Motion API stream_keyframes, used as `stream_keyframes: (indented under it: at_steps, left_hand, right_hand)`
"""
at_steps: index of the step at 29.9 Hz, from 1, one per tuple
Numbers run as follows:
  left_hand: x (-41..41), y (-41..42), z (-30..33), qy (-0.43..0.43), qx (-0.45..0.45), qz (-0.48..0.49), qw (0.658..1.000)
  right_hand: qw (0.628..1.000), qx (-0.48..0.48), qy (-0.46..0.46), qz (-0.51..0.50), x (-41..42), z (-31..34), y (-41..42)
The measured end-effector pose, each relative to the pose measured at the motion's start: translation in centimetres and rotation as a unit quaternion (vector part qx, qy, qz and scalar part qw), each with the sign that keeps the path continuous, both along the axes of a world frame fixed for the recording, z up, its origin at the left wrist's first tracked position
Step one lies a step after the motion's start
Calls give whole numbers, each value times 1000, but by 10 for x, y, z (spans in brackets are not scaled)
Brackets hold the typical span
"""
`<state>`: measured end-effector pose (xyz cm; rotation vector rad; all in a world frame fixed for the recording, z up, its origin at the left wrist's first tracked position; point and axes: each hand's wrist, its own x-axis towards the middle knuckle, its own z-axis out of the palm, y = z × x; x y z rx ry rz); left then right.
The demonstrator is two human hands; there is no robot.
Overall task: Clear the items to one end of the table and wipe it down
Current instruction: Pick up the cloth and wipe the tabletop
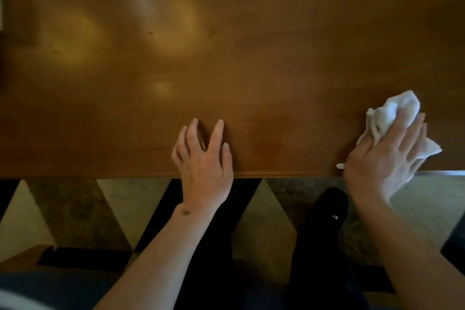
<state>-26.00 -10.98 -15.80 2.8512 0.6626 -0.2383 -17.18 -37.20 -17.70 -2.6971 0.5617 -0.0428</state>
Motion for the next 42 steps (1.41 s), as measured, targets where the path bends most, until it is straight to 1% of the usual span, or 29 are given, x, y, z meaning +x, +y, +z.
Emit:
stream_keyframes:
  at_steps: [6,11,14,17,19,23,25,26,27,29,32,36,39,42]
  left_hand:
    - [-18,111,4,-15,-18,24,999]
    - [-32,170,-3,-81,-49,32,995]
    - [-38,193,-9,-94,-40,39,994]
    - [-45,206,-10,-102,-29,35,994]
    - [-49,209,-8,-105,-22,42,993]
    - [-48,201,-1,-74,-27,49,996]
    - [-45,193,4,-54,-29,49,997]
    - [-44,190,5,-44,-28,49,997]
    - [-43,186,7,-36,-27,46,998]
    - [-37,174,9,-29,-30,35,999]
    - [-22,151,13,-16,-46,20,999]
    - [13,115,9,-1,-67,-1,998]
    - [35,104,7,-4,-67,-9,998]
    - [59,101,7,1,-54,-3,999]
  right_hand:
    - [998,-35,13,51,-25,0,135]
    - [990,-52,34,130,-55,4,249]
    - [977,-70,31,199,-71,4,310]
    - [943,-41,22,330,-88,5,356]
    - [906,-12,16,422,-94,2,362]
    - [821,-15,17,570,-89,-2,327]
    - [791,-18,24,612,-84,1,301]
    - [784,-19,30,620,-81,2,289]
    - [785,-20,34,618,-79,3,277]
    - [807,-11,39,589,-73,5,246]
    - [867,22,36,496,-62,9,199]
    - [948,31,69,311,-33,11,142]
    - [977,37,73,199,-4,11,123]
    - [990,35,54,123,29,9,114]
